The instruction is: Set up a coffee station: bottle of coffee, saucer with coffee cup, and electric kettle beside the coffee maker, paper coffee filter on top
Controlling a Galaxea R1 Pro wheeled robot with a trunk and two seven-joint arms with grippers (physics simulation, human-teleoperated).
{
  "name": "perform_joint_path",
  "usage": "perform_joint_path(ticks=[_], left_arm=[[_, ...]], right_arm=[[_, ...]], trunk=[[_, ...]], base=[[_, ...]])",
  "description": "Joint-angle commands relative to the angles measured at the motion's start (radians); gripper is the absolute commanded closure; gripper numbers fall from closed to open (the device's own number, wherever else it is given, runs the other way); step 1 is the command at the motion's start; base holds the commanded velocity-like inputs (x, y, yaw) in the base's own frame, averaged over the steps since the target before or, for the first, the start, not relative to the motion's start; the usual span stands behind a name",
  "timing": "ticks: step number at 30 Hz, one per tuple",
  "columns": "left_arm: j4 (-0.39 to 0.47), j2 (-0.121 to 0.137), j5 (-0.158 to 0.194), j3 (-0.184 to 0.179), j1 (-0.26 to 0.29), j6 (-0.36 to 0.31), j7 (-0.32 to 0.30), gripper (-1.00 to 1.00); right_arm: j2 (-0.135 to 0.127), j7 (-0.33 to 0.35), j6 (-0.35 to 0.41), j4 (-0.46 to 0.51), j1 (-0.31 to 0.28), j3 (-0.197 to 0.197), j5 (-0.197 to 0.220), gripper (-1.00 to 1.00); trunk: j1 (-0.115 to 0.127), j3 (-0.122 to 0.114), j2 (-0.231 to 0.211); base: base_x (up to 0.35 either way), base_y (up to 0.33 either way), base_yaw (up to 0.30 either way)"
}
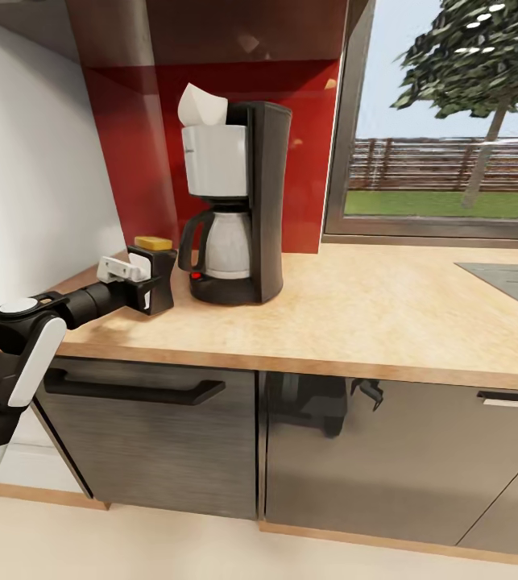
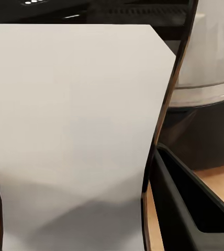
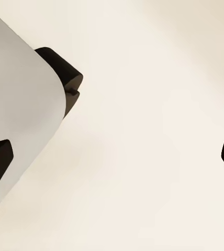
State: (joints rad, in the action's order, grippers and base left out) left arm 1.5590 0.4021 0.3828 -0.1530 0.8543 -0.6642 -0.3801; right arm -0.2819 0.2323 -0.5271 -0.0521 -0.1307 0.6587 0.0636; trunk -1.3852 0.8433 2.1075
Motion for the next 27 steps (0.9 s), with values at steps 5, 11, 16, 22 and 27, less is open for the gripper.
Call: perform_joint_path(ticks=[5,11,16,22,27], left_arm=[[-0.010,0.001,0.001,-0.003,0.000,-0.006,-0.002,1.00],[-0.010,0.001,0.001,-0.003,0.000,-0.006,-0.002,-1.00],[-0.010,0.001,0.001,-0.002,0.000,-0.006,-0.002,-1.00],[-0.010,0.001,0.002,-0.002,0.000,-0.006,-0.002,-1.00],[-0.010,0.001,0.002,-0.002,0.000,-0.006,-0.003,-1.00]], right_arm=[[0.000,0.006,-0.005,-0.003,-0.001,0.002,0.007,-1.00],[0.000,0.006,-0.005,-0.003,-0.001,0.002,0.007,-1.00],[0.000,0.006,-0.005,-0.003,-0.001,0.002,0.007,-1.00],[0.000,0.006,-0.005,-0.003,-0.001,0.002,0.007,-1.00],[0.000,0.006,-0.005,-0.003,-0.001,0.002,0.007,-1.00]], trunk=[[0.000,0.001,0.000],[0.000,0.001,0.000],[0.000,0.001,0.000],[0.000,0.001,0.000],[0.000,0.001,0.000]], base=[[0.000,0.000,0.000],[0.000,0.000,0.000],[0.000,0.000,0.000],[0.000,0.000,0.000],[-0.058,0.012,0.000]])
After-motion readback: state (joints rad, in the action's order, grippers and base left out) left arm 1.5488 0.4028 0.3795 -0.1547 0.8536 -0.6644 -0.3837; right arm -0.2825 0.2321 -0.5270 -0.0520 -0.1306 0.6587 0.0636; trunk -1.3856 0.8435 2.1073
